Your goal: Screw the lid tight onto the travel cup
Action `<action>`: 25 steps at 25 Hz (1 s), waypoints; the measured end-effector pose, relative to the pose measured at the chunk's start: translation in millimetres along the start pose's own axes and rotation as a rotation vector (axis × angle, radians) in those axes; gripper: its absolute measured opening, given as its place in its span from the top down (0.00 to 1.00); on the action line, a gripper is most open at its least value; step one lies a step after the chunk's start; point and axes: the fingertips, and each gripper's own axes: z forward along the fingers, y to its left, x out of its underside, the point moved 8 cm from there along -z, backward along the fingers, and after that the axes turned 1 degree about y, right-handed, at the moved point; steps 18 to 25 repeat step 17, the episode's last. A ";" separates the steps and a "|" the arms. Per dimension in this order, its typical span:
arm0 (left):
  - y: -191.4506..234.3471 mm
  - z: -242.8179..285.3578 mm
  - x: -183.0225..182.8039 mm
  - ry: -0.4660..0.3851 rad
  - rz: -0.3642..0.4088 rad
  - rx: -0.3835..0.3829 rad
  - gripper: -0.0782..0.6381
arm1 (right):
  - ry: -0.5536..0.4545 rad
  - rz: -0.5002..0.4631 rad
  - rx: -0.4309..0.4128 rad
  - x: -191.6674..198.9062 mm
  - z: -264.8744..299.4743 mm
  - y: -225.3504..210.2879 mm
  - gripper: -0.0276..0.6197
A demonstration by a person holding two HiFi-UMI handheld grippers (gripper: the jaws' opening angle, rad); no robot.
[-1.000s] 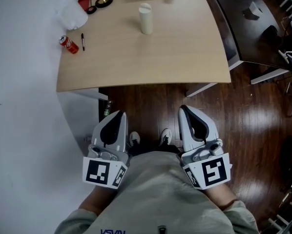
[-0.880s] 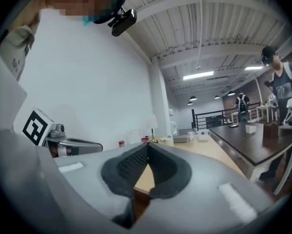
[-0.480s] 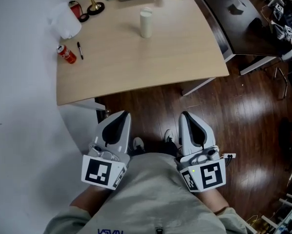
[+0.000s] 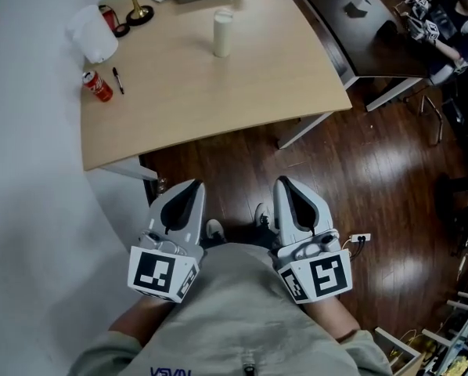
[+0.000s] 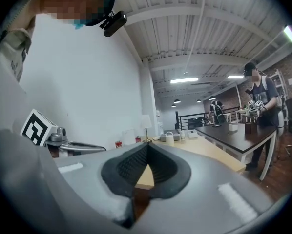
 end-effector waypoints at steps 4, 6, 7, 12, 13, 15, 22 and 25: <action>-6.0 -6.3 1.5 -0.007 0.001 0.016 0.89 | 0.007 0.006 0.005 2.9 -6.5 3.2 0.96; -7.1 -8.6 3.3 -0.012 0.005 0.016 0.89 | 0.007 0.003 -0.002 5.2 -6.4 4.3 0.96; -7.7 -9.3 3.8 -0.011 0.004 0.013 0.89 | 0.009 0.002 -0.008 5.8 -6.4 4.4 0.96; -6.3 -11.0 12.8 0.006 -0.007 -0.006 0.89 | 0.031 0.016 -0.030 18.3 -2.7 6.2 0.96; -5.8 -11.2 15.3 0.010 -0.012 -0.009 0.89 | 0.038 0.021 -0.033 21.4 -2.4 6.3 0.96; -1.4 -13.4 20.1 0.019 -0.022 -0.013 0.89 | 0.052 0.028 -0.035 27.0 -1.0 10.1 0.96; 5.9 -16.8 24.5 0.026 -0.030 -0.015 0.89 | 0.063 0.033 -0.034 31.8 1.7 16.8 0.96; 5.9 -16.8 24.5 0.026 -0.030 -0.015 0.89 | 0.063 0.033 -0.034 31.8 1.7 16.8 0.96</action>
